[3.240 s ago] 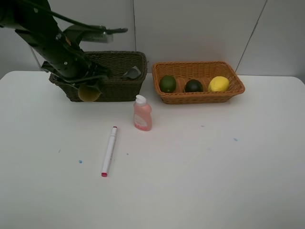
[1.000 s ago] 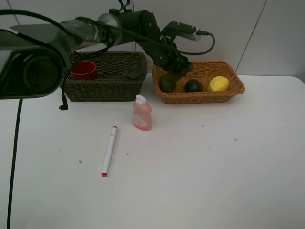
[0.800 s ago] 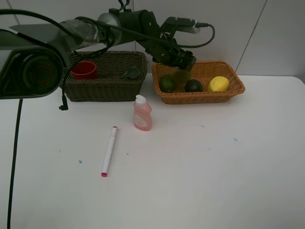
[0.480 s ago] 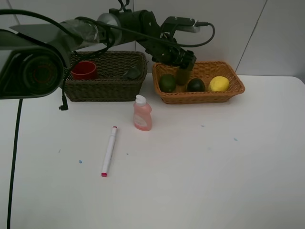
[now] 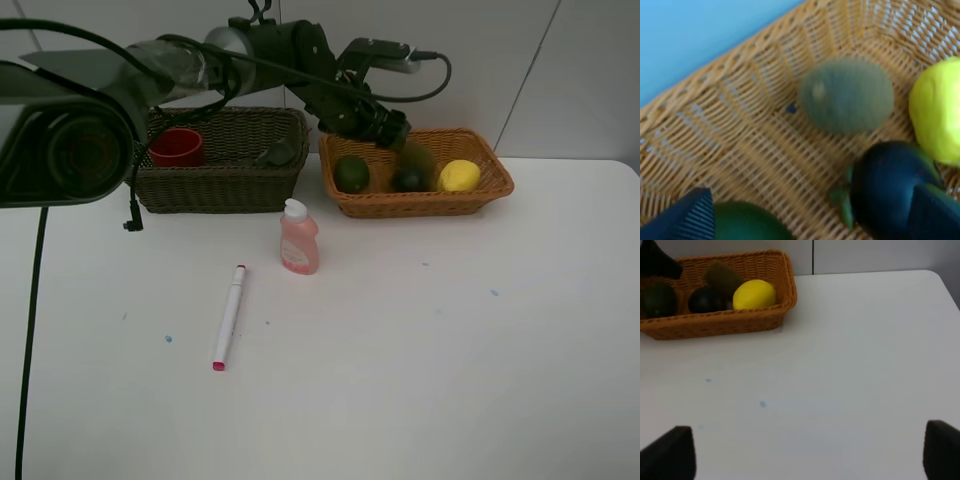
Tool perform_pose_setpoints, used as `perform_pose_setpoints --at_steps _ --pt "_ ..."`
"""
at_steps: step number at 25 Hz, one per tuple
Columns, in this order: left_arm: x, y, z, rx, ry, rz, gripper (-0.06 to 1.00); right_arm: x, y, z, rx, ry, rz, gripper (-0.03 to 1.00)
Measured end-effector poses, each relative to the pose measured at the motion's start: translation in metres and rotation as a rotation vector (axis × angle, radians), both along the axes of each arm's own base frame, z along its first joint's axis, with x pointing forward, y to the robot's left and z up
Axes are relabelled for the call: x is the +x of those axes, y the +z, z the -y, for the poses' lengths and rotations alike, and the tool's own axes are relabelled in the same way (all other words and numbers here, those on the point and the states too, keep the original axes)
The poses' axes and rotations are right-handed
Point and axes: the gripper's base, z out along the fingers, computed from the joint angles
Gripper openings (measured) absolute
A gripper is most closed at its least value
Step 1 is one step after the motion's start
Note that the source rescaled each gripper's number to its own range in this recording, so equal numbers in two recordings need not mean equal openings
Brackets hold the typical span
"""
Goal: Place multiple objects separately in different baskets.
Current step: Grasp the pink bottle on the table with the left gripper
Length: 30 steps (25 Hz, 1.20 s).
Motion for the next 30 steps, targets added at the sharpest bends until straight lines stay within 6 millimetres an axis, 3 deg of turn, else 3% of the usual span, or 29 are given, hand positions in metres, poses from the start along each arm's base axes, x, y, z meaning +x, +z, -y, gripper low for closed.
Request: perform_pose_setpoints --at_steps 5,14,18,21,25,30 --pt "-0.011 0.026 -0.007 0.131 -0.139 0.017 1.0 0.0 0.0 0.0 0.0 0.0 0.0 0.99" --pt "-0.058 0.122 -0.039 0.467 -0.601 0.112 1.0 0.0 0.0 0.0 0.0 0.0 0.0 0.99" --pt "-0.075 0.169 -0.051 0.478 -0.642 0.212 1.0 0.0 0.0 0.0 0.0 0.0 0.0 0.99" --pt "-0.086 0.192 -0.055 0.478 -0.655 0.272 1.0 0.0 0.0 0.0 0.0 0.0 0.0 0.99" --pt "-0.094 0.191 -0.061 0.514 -0.682 0.263 1.0 0.0 0.0 0.0 0.0 0.0 0.0 0.99" --pt "-0.104 0.145 -0.067 0.575 -0.765 0.114 1.0 0.0 0.0 0.0 0.0 0.0 0.0 0.99"
